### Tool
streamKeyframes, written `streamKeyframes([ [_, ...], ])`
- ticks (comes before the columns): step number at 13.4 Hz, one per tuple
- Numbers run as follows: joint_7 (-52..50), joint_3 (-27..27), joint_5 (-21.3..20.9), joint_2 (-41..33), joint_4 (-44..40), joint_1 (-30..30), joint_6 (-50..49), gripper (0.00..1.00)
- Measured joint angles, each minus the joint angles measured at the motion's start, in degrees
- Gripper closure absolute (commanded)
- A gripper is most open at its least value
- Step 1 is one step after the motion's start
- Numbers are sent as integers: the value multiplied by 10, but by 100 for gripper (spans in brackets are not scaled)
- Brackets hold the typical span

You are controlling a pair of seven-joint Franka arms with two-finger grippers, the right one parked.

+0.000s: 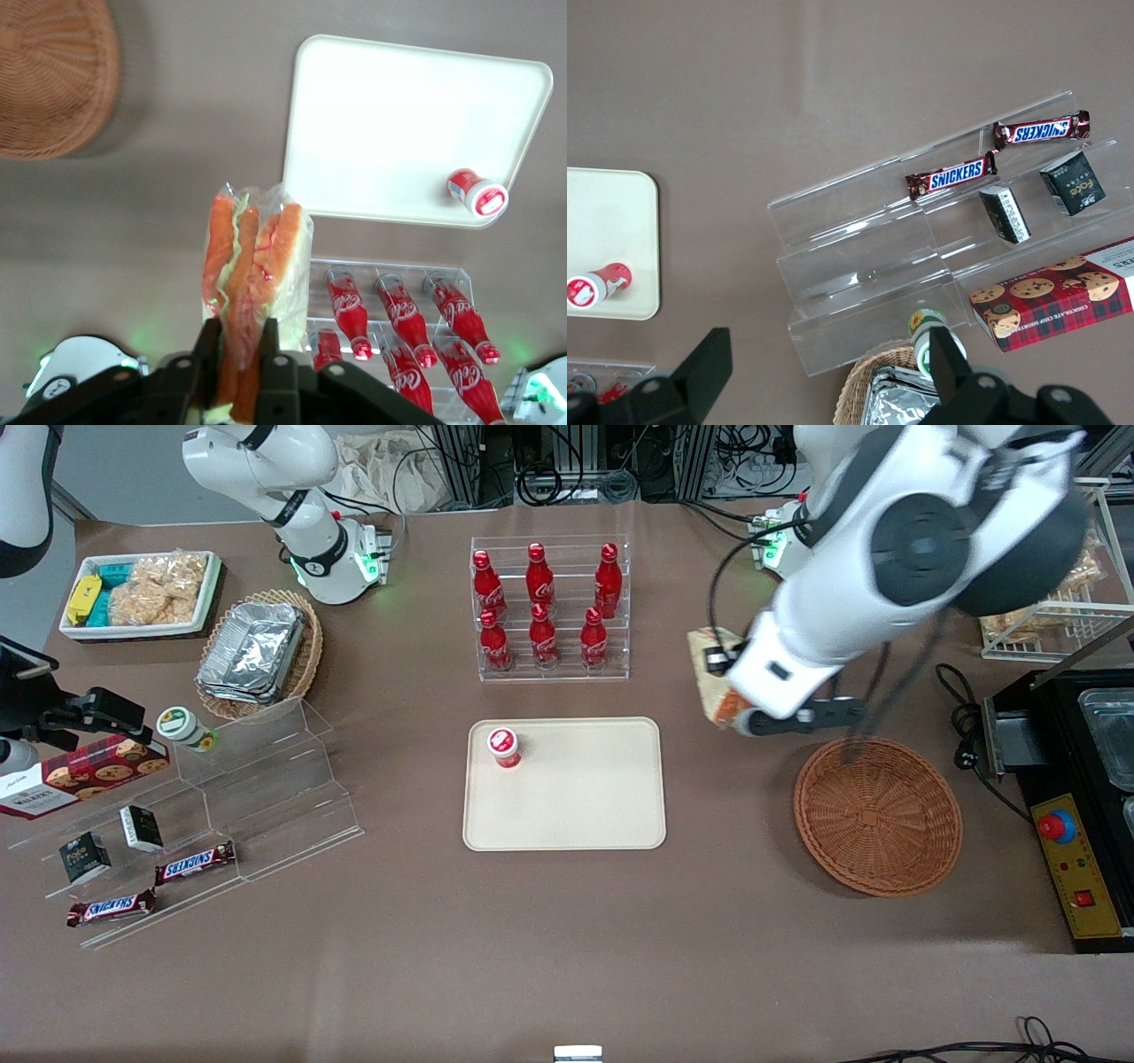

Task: Place sandwich from basket to tray
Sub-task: 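Lift the sandwich out of the basket with the left gripper, then carry the sandwich over the cream tray and lower it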

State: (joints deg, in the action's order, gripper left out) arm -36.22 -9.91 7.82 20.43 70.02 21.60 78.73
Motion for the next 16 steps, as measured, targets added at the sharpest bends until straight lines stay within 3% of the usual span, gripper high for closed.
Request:
streamKeyframes([
  [4, -10, 2, -3, 92, 2, 46, 94, 97],
  [13, -47, 12, -32, 272, 9, 60, 316, 96],
  [15, -50, 13, -32, 288, 9, 60, 341, 81],
  [16, -53, 13, -32, 288, 9, 59, 345, 64],
])
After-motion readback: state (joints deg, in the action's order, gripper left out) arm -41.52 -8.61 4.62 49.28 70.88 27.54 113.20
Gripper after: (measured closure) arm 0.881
